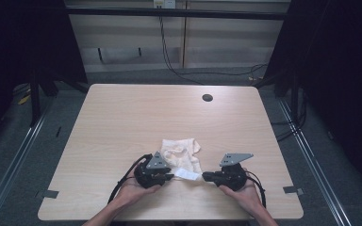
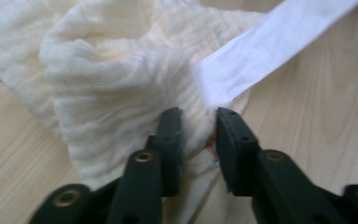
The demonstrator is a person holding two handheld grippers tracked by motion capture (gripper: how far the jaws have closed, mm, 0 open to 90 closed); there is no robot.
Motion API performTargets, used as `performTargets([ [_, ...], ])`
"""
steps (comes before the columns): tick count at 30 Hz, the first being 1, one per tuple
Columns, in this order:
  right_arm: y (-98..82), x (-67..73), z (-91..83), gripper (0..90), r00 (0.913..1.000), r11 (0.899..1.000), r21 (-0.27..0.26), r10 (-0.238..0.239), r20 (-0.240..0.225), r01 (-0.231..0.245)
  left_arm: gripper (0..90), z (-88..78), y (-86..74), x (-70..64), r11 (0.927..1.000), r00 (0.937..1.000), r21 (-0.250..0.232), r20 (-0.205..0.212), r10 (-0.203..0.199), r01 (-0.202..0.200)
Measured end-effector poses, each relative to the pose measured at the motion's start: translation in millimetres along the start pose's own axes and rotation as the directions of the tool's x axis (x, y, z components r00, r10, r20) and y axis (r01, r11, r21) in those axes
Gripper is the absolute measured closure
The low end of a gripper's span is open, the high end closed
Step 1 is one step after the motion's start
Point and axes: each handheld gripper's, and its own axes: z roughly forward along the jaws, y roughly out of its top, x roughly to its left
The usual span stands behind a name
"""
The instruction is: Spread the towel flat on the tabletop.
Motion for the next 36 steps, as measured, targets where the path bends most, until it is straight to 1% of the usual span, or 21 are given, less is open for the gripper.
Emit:
performTargets([
  [1, -0.2, -0.6, -0.2, 87.0, 1.0000, 1.000, 0.005, 0.005, 0.006, -0.005, 80.3, -2.9, 0.2, 5.3, 0.9994, 0.9989, -0.012, 0.034, -0.032, 0.033],
  [2, -0.5, -0.9, -0.4, 87.0, 1.0000, 1.000, 0.007, 0.006, 0.007, -0.006, 81.3, -4.0, 0.1, 7.4, 0.9978, 0.9970, -0.030, 0.051, -0.058, 0.059],
  [3, -0.8, -1.3, -0.7, 86.8, 0.9999, 1.000, 0.005, 0.008, 0.006, -0.009, 81.9, -6.7, 0.9, 9.8, 0.9975, 0.9961, -0.033, 0.064, -0.060, 0.062],
  [4, -0.8, -1.3, -0.7, 86.8, 0.9999, 1.000, 0.005, 0.008, 0.006, -0.009, 82.5, -6.7, 0.9, 9.8, 0.9975, 0.9961, -0.033, 0.064, -0.060, 0.062],
  [5, -0.8, -2.2, -1.6, 86.7, 0.9999, 1.000, 0.002, 0.012, 0.004, -0.012, 82.7, -11.2, 3.0, 11.4, 0.9952, 0.9936, -0.058, 0.086, -0.073, 0.078],
  [6, -0.7, -2.5, -2.0, 86.7, 0.9999, 1.000, -0.001, 0.016, 0.004, -0.016, 82.9, -13.6, 4.4, 11.6, 0.9947, 0.9926, -0.065, 0.097, -0.073, 0.080],
  [9, -0.5, -3.2, -2.7, 86.4, 0.9999, 1.000, -0.006, 0.015, 0.006, -0.015, 82.8, -18.0, 7.2, 11.1, 0.9930, 0.9920, -0.086, 0.103, -0.073, 0.082],
  [11, 0.2, -2.4, -4.0, 86.3, 0.9999, 1.000, -0.014, 0.012, 0.001, -0.012, 82.6, -23.4, 8.6, 12.3, 0.9885, 0.9881, -0.111, 0.126, -0.088, 0.102],
  [12, 0.6, -1.6, -4.7, 86.3, 0.9999, 1.000, -0.015, 0.015, 0.004, -0.015, 82.6, -23.4, 8.6, 12.3, 0.9885, 0.9881, -0.111, 0.126, -0.088, 0.102],
  [15, 0.8, -1.6, -5.2, 86.2, 0.9999, 1.000, -0.019, 0.014, 0.002, -0.014, 81.7, -26.7, 8.1, 15.6, 0.9831, 0.9842, -0.133, 0.142, -0.106, 0.125],
  [18, 0.9, -1.8, -5.1, 85.9, 0.9999, 1.000, -0.021, 0.015, -0.001, -0.015, 79.1, -26.5, 7.9, 16.1, 0.9831, 0.9842, -0.129, 0.138, -0.111, 0.129],
  [21, 1.2, -1.5, -4.8, 85.8, 0.9999, 1.000, -0.023, 0.014, -0.004, -0.015, 79.3, -25.0, 8.0, 15.8, 0.9842, 0.9843, -0.125, 0.139, -0.108, 0.126],
  [23, 1.1, -1.3, -4.3, 85.6, 0.9999, 1.000, -0.019, 0.012, -0.004, -0.012, 79.5, -22.6, 8.1, 14.9, 0.9872, 0.9840, -0.108, 0.146, -0.101, 0.118],
  [25, 1.2, -1.2, -3.8, 85.3, 0.9999, 1.000, -0.018, 0.013, -0.004, -0.013, 79.2, -22.1, 8.0, 14.8, 0.9877, 0.9843, -0.105, 0.146, -0.100, 0.116],
  [28, 1.4, -1.0, -4.0, 85.2, 0.9999, 1.000, -0.017, 0.010, -0.007, -0.010, 77.8, -21.5, 7.9, 15.6, 0.9869, 0.9843, -0.105, 0.140, -0.107, 0.122],
  [30, 1.7, -0.3, -3.7, 85.2, 0.9999, 1.000, -0.018, 0.008, -0.010, -0.008, 75.8, -16.1, 7.5, 16.5, 0.9881, 0.9854, -0.087, 0.124, -0.116, 0.128],
  [32, 1.5, 0.3, -2.7, 85.2, 0.9997, 1.000, -0.018, 0.012, -0.021, -0.013, 70.8, -5.4, 7.3, 17.2, 0.9865, 0.9831, -0.065, 0.115, -0.142, 0.150],
  [33, 1.5, 0.3, -2.7, 85.2, 0.9997, 1.000, -0.018, 0.012, -0.021, -0.013, 70.5, -5.4, 7.3, 17.2, 0.9865, 0.9831, -0.065, 0.115, -0.142, 0.150],
  [34, 1.7, 0.5, -1.9, 85.2, 0.9997, 1.000, -0.011, 0.008, -0.021, -0.008, 70.5, 0.4, 8.0, 15.8, 0.9903, 0.9856, -0.040, 0.110, -0.128, 0.133],
  [35, 2.5, 1.0, -0.8, 85.2, 0.9998, 1.000, -0.008, 0.008, -0.018, -0.008, 70.4, 5.2, 10.0, 10.0, 0.9976, 0.9938, -0.006, 0.087, -0.069, 0.069],
  [36, 2.7, 1.2, -1.1, 85.2, 0.9999, 1.000, -0.009, 0.001, -0.017, -0.001, 71.0, 5.1, 10.2, 8.8, 0.9978, 0.9937, -0.006, 0.091, -0.065, 0.066],
])
